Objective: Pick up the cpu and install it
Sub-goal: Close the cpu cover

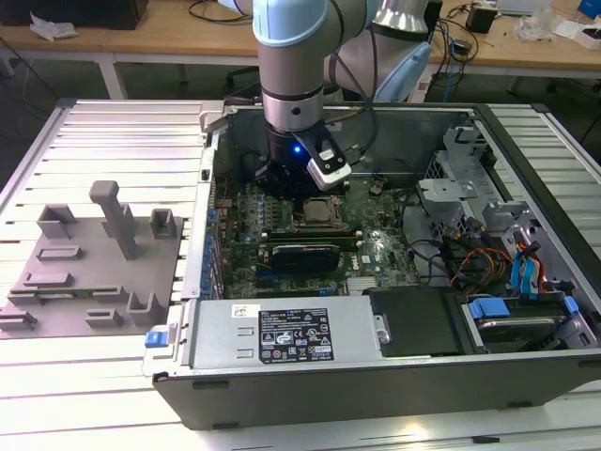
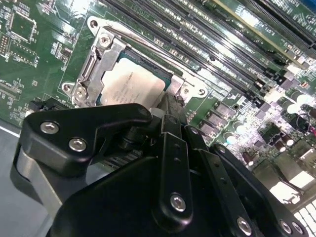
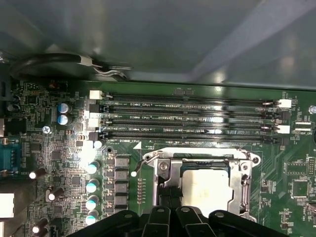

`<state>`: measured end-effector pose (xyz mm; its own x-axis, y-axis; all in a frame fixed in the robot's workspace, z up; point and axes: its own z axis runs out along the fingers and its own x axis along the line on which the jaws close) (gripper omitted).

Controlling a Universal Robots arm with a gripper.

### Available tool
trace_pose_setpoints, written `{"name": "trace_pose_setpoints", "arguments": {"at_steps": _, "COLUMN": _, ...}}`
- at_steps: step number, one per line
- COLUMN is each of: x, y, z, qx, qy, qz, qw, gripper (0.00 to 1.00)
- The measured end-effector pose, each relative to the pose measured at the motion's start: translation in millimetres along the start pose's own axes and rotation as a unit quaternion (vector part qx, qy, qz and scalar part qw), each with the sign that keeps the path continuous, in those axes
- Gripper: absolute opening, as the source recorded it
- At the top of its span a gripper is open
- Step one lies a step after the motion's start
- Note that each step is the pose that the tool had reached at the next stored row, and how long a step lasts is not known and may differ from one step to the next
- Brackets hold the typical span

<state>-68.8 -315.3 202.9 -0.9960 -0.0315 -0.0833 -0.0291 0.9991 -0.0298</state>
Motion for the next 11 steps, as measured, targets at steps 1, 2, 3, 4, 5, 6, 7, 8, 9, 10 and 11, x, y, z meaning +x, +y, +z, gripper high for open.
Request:
{"name": "trace_pose_setpoints", "arguments": {"at_steps": 1, "x": 0.1, "y": 0.0, "z": 0.4, "qx": 0.0001, "qy": 0.0001, "qz": 0.0, "qw": 1.0, "gripper": 0.11}}
{"name": "trace_pose_setpoints", "arguments": {"at_steps": 2, "x": 0.1, "y": 0.0, "z": 1.4, "qx": 0.0, "qy": 0.0001, "qz": 0.0, "qw": 1.0, "gripper": 0.11}}
{"name": "trace_pose_setpoints", "arguments": {"at_steps": 3, "x": 0.2, "y": 0.1, "z": 2.4, "qx": -0.0001, "qy": 0.0, "qz": 0.0, "qw": 1.0, "gripper": 0.11}}
{"name": "trace_pose_setpoints", "arguments": {"at_steps": 4, "x": 0.2, "y": 0.1, "z": 2.7, "qx": -0.0001, "qy": -0.0001, "qz": 0.0, "qw": 1.0, "gripper": 0.11}}
{"name": "trace_pose_setpoints", "arguments": {"at_steps": 5, "x": 0.2, "y": 0.1, "z": 2.7, "qx": -0.0001, "qy": -0.0001, "qz": 0.0, "qw": 1.0, "gripper": 0.11}}
{"name": "trace_pose_setpoints", "arguments": {"at_steps": 6, "x": 0.2, "y": 0.1, "z": 2.7, "qx": -0.0001, "qy": -0.0001, "qz": 0.0, "qw": 1.0, "gripper": 0.11}}
{"name": "trace_pose_setpoints", "arguments": {"at_steps": 7, "x": 0.2, "y": 0.1, "z": 2.7, "qx": -0.0001, "qy": -0.0001, "qz": 0.0, "qw": 1.0, "gripper": 0.11}}
{"name": "trace_pose_setpoints", "arguments": {"at_steps": 8, "x": 0.2, "y": 0.1, "z": 2.9, "qx": -0.0001, "qy": -0.0001, "qz": 0.0, "qw": 1.0, "gripper": 0.11}}
{"name": "trace_pose_setpoints", "arguments": {"at_steps": 9, "x": 0.3, "y": 0.1, "z": 2.9, "qx": -0.0001, "qy": 0.0, "qz": 0.0, "qw": 1.0, "gripper": 0.11}}
{"name": "trace_pose_setpoints", "arguments": {"at_steps": 10, "x": 0.3, "y": 0.1, "z": 3.0, "qx": -0.0001, "qy": 0.0, "qz": 0.0, "qw": 1.0, "gripper": 0.11}}
{"name": "trace_pose_setpoints", "arguments": {"at_steps": 11, "x": 0.3, "y": 0.1, "z": 2.9, "qx": 0.0, "qy": 0.0, "qz": 0.0, "qw": 1.0, "gripper": 0.11}}
